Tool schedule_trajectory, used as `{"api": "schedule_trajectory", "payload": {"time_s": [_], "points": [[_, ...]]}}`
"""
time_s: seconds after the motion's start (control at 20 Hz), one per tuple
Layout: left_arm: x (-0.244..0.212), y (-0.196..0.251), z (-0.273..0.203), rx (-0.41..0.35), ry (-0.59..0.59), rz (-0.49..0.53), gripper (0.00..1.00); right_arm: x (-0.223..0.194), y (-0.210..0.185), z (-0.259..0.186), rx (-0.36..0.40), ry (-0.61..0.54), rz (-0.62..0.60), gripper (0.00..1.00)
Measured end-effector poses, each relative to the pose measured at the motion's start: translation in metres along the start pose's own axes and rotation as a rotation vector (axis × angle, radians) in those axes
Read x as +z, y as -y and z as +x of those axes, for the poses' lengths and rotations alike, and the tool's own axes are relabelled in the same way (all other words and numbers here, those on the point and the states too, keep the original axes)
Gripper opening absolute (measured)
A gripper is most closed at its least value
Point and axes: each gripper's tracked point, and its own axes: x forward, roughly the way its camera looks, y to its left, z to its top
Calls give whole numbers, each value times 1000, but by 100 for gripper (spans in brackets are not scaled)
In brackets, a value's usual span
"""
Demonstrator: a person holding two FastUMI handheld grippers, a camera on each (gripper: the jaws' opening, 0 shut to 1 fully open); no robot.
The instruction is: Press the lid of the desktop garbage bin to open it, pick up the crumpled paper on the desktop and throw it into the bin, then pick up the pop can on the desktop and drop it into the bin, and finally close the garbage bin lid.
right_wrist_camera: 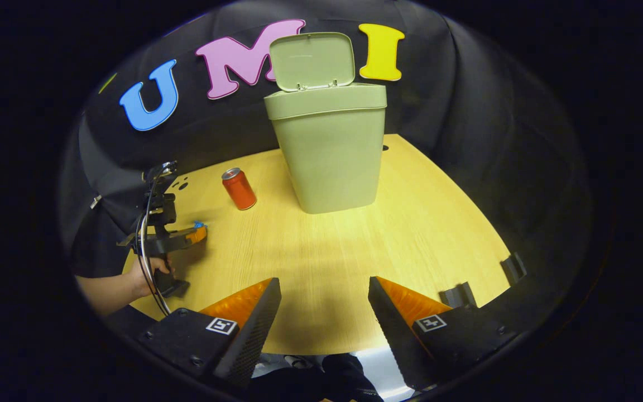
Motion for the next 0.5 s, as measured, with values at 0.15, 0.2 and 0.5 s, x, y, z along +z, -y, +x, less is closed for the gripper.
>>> {"api": "schedule_trajectory", "payload": {"time_s": [0.15, 0.2, 0.5], "points": [[4, 2, -9, -8, -10, -13, 29, 6, -6, 7, 21, 4, -17, 99], [8, 5, -13, -23, -6, -21, 29, 9, -9, 9, 30, 4, -14, 99], [71, 12, -63, -64, 107, -2, 24, 16, -34, 24, 113, 1, -43, 99]]}}
